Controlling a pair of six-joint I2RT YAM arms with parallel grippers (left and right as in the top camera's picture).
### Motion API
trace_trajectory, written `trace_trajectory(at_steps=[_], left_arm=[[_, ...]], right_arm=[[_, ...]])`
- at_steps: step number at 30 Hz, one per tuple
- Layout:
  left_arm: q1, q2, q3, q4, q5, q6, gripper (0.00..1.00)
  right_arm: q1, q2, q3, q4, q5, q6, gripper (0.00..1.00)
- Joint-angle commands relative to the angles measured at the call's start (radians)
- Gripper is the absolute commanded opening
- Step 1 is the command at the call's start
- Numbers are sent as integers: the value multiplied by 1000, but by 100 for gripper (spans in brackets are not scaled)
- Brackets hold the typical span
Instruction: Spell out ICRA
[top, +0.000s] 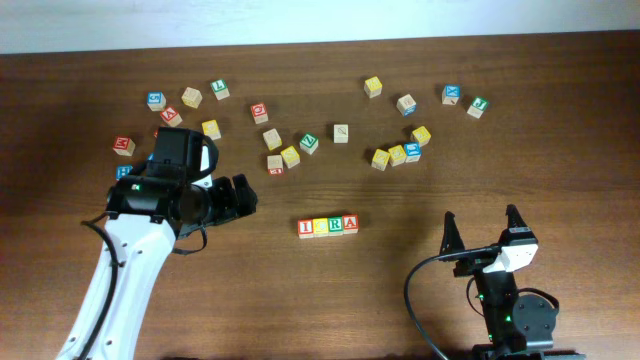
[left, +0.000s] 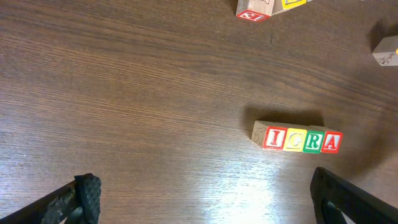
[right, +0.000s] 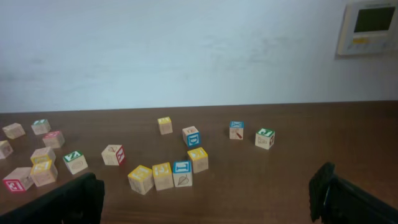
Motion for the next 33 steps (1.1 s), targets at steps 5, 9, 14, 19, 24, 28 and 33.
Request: trace_trajectory(at_steps=[5, 9, 14, 19, 24, 28, 33], left_arm=[[6, -3, 11, -1, -7, 9, 99], [6, -3, 11, -1, -7, 9, 99], [6, -3, 11, -1, -7, 9, 99], [6, -3, 11, -1, -7, 9, 99], [6, -3, 11, -1, -7, 9, 99], [6, -3, 11, -1, -7, 9, 99], [6, -3, 11, -1, -7, 9, 99]], right_arm=[[-7, -11, -5, -83, -16, -73, 98], [-7, -10, -5, -80, -16, -83, 98], [-7, -11, -5, -80, -15, -84, 98], [-7, -11, -5, -87, 20, -78, 98], [-7, -11, -5, -91, 60, -4, 98], [-7, -11, -5, -92, 60, -5, 98], [-4, -11, -5, -92, 55, -29, 98]])
